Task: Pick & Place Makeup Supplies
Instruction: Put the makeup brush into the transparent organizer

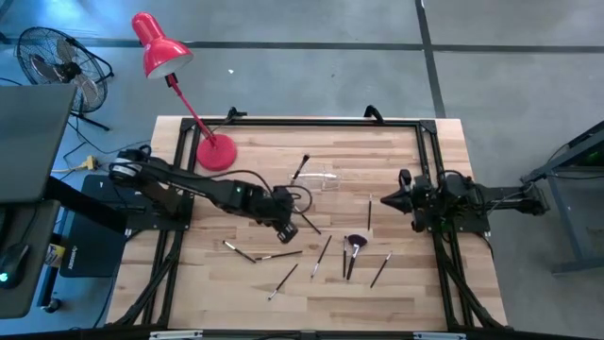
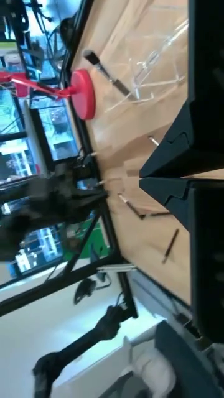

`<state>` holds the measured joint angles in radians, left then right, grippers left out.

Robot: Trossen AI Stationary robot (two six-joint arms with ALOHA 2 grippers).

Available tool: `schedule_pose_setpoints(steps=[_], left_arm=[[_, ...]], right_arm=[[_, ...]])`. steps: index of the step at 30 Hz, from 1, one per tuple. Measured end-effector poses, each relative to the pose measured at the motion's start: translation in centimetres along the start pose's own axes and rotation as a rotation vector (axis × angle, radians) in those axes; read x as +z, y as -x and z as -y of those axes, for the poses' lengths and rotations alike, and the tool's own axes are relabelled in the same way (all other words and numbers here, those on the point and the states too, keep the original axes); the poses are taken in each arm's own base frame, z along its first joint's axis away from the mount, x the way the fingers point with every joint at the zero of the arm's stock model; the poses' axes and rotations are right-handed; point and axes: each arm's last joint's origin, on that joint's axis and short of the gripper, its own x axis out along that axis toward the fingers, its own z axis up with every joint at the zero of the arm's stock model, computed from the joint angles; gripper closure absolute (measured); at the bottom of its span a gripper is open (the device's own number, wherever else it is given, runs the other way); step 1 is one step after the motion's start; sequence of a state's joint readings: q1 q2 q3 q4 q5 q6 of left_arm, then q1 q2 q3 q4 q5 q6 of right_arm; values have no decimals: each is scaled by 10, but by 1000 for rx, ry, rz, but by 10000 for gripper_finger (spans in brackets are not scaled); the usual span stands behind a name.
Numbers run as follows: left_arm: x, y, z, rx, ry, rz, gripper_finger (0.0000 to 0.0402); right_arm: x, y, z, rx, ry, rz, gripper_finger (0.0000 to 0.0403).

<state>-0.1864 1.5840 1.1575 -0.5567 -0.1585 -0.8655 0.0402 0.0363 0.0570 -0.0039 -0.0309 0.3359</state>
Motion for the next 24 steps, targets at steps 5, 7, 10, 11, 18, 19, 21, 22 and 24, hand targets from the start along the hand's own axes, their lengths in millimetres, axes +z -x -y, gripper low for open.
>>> schedule_pose_setpoints(steps=[5,7,10,11,18,19,21,22,24], left_arm=[[-22,-9,-22,-67,12,-2,401],[-32,-10,-34,-58,9,-26,401],[-40,-6,-44,-58,9,-34,401],[-42,-3,-47,-63,10,-28,401],[-59,17,-71,-70,-32,-20,401],[-60,20,-73,-78,-41,-12,401],[-62,27,-78,-98,-54,10,401],[-64,29,-81,-98,-60,18,401],[-67,34,-86,-95,-64,34,401]], right_arm=[[2,-4,0,-24,-126,10,402],[3,-8,-1,-50,-158,-17,402],[9,-15,-5,-95,-157,-57,402],[13,-18,-8,-115,-151,-68,402],[37,-53,-26,-313,-161,-226,403],[41,-59,-28,-345,-183,-262,403],[43,-71,-33,-426,-238,-360,403],[45,-77,-35,-470,-270,-405,403],[47,-89,-38,-575,-338,-500,403]])
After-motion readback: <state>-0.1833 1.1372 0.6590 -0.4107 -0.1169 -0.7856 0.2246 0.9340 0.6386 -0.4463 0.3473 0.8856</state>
